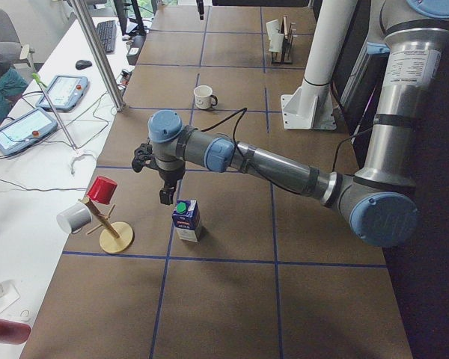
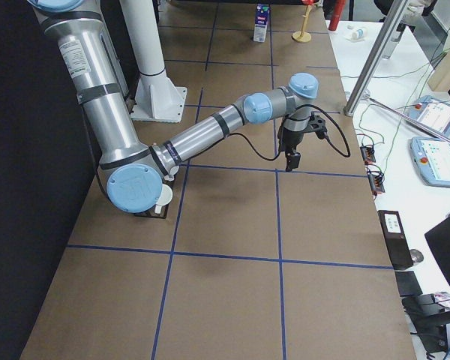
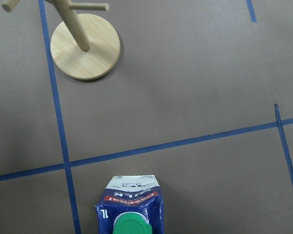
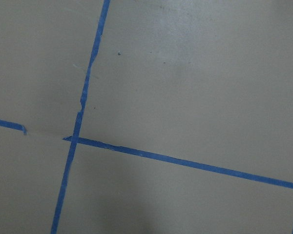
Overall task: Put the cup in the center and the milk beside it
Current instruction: 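Lower the left gripper onto the blue milk carton and grasp it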
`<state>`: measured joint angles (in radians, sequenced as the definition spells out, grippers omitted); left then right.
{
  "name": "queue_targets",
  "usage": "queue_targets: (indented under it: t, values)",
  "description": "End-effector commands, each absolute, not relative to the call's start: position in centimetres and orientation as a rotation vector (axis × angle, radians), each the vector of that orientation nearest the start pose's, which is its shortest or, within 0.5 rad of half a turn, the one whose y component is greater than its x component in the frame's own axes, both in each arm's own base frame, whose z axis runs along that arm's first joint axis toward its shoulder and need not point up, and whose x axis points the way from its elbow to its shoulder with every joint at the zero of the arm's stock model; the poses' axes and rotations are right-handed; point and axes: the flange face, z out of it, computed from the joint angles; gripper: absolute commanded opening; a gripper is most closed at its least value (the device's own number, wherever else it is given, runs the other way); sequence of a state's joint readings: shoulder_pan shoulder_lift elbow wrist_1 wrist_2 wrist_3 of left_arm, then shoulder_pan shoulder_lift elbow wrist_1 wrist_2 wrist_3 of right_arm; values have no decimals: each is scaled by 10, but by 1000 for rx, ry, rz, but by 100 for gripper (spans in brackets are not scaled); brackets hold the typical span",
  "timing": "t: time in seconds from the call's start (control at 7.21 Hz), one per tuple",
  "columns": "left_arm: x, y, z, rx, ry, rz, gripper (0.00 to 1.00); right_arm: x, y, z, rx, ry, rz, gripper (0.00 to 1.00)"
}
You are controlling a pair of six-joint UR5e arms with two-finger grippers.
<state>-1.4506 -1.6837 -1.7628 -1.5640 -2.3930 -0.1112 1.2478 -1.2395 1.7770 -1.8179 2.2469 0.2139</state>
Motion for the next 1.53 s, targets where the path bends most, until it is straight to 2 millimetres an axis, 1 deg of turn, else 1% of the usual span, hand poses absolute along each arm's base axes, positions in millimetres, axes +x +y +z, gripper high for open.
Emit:
queue_targets:
  t: [0.0,0.28,0.42,0.69,1.11,1.39]
  values:
    - [4,-542,521,169,817,141,100,-120,-584,412,88,-722,-201,100]
    - [8,-542,532,146,816,140,100,-120,-585,411,87,-722,-197,100]
    - [18,-537,541,125,816,153,100,-120,-584,412,85,-722,-196,100]
    - [27,-534,544,114,820,160,100,-120,-584,413,83,-723,-196,100]
    - [28,-534,546,108,819,159,100,-120,-583,415,80,-722,-193,100]
    - [32,-534,558,85,817,157,100,-120,-583,415,80,-722,-193,100]
